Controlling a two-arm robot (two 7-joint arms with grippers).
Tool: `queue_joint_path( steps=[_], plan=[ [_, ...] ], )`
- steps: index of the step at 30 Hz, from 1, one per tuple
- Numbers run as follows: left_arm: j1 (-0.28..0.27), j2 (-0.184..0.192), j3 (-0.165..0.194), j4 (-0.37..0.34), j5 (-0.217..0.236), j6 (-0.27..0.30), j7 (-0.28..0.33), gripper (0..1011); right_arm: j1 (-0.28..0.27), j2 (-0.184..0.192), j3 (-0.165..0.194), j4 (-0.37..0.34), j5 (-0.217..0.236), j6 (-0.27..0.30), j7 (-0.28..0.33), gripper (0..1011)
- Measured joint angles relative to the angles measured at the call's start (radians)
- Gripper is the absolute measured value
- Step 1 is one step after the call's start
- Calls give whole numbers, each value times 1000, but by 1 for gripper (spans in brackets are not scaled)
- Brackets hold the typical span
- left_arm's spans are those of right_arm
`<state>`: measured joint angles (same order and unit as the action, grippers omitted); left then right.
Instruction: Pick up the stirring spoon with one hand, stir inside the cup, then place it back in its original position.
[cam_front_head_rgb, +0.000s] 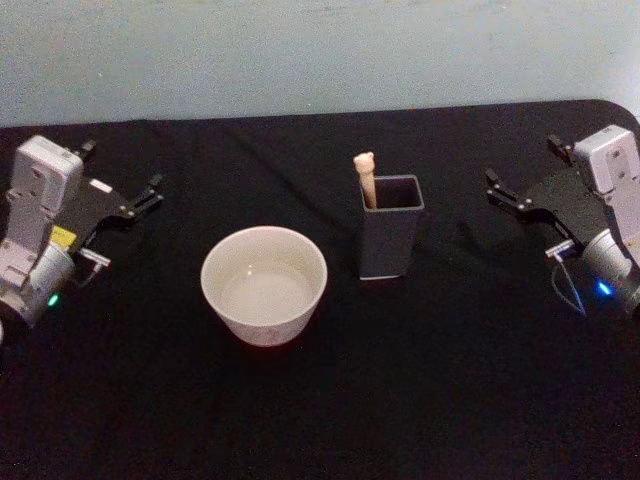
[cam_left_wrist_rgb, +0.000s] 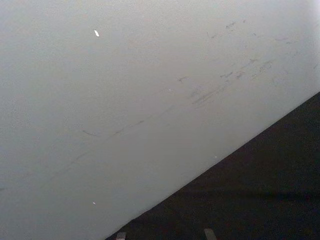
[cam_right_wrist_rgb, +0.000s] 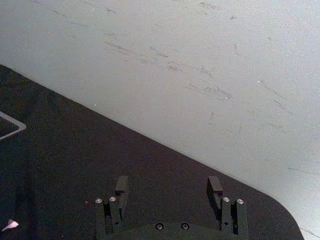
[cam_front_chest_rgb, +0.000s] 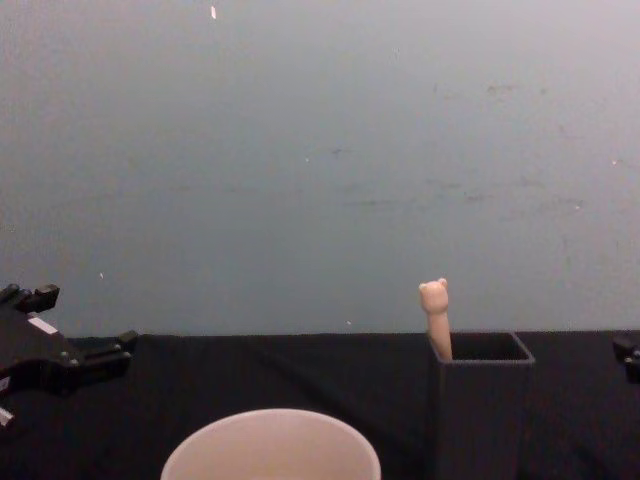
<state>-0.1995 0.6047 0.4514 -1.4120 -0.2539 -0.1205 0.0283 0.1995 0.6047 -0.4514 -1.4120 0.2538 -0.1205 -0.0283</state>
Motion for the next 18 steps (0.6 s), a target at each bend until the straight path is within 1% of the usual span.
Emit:
queue_joint_path(
  steps=[18],
  plan=[
    [0, 0, 0, 0, 0, 0, 0, 1001, 0, 0, 0, 0, 0, 0, 0, 1002]
  ],
)
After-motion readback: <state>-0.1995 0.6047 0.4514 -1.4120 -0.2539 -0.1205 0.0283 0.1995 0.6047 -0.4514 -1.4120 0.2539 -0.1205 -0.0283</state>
